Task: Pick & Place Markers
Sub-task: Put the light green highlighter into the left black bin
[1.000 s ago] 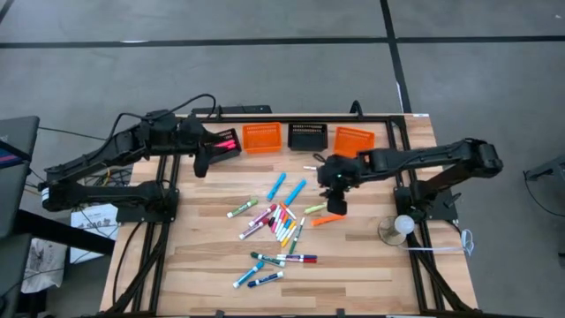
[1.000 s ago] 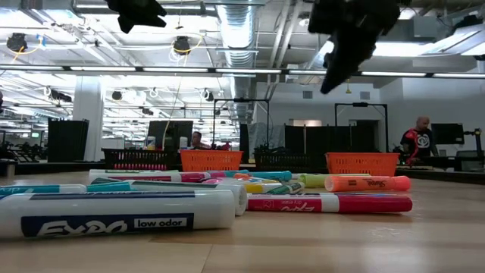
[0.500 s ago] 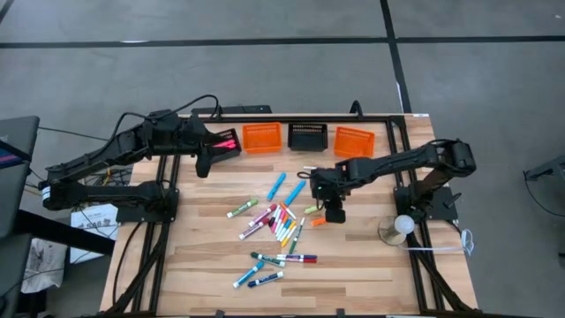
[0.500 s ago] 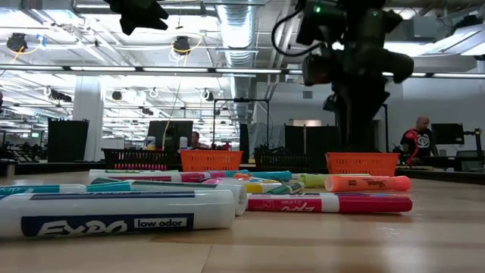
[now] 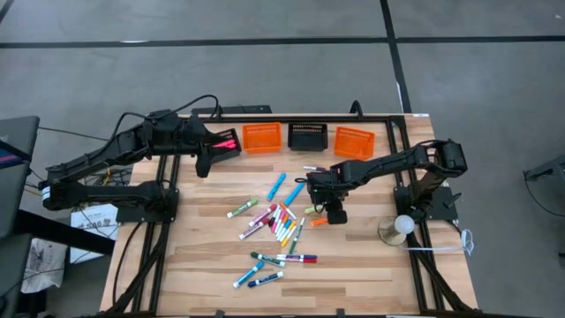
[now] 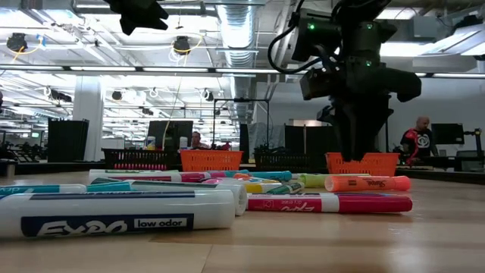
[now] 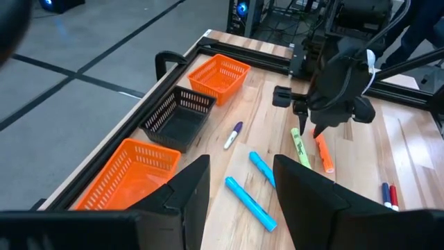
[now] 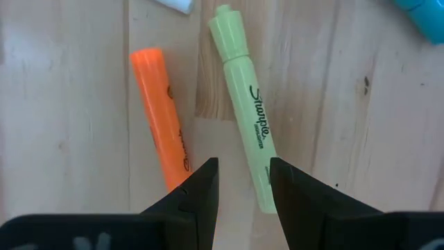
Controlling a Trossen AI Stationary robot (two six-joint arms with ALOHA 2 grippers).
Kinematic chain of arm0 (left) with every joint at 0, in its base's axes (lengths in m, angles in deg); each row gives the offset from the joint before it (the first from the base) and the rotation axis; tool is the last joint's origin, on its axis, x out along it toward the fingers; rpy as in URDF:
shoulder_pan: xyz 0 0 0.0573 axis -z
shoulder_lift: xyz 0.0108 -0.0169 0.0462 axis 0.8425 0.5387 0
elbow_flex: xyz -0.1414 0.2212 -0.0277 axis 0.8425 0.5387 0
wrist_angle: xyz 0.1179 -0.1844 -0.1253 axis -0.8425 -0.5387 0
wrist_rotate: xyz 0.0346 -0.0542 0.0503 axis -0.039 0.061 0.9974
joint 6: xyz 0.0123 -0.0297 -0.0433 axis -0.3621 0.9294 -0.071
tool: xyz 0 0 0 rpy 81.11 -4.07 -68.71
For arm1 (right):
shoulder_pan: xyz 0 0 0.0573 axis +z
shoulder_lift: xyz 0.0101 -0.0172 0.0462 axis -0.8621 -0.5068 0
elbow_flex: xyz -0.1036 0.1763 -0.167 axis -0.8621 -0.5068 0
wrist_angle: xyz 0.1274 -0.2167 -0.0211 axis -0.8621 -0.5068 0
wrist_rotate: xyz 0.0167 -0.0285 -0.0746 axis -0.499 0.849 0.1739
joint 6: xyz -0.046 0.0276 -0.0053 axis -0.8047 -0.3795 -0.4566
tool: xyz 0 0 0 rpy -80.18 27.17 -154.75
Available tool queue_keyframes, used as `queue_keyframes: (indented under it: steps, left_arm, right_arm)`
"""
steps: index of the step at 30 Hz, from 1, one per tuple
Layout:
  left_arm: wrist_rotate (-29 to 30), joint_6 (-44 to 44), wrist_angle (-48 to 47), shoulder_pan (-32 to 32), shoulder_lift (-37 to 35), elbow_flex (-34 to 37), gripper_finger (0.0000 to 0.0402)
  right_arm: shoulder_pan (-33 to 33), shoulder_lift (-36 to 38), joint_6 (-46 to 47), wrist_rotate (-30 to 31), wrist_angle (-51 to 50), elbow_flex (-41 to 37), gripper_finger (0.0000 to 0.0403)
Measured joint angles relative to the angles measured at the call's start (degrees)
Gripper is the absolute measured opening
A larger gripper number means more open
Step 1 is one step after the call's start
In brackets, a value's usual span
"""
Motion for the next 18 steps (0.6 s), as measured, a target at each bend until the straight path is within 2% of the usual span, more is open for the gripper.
queue_keyframes:
  steps: [9, 18]
  left_arm:
    - [0.0, 0.0, 0.0, 0.0, 0.0, 0.0, 0.0158]
    - [0.0, 0.0, 0.0, 0.0, 0.0, 0.0, 0.0158]
  right_arm:
    - [-0.7, 0.0, -4.0, 0.2, 2.2, 0.0, 0.0119]
    - [-1.1, -4.5, -5.6, 0.1, 3.1, 0.4, 0.0119]
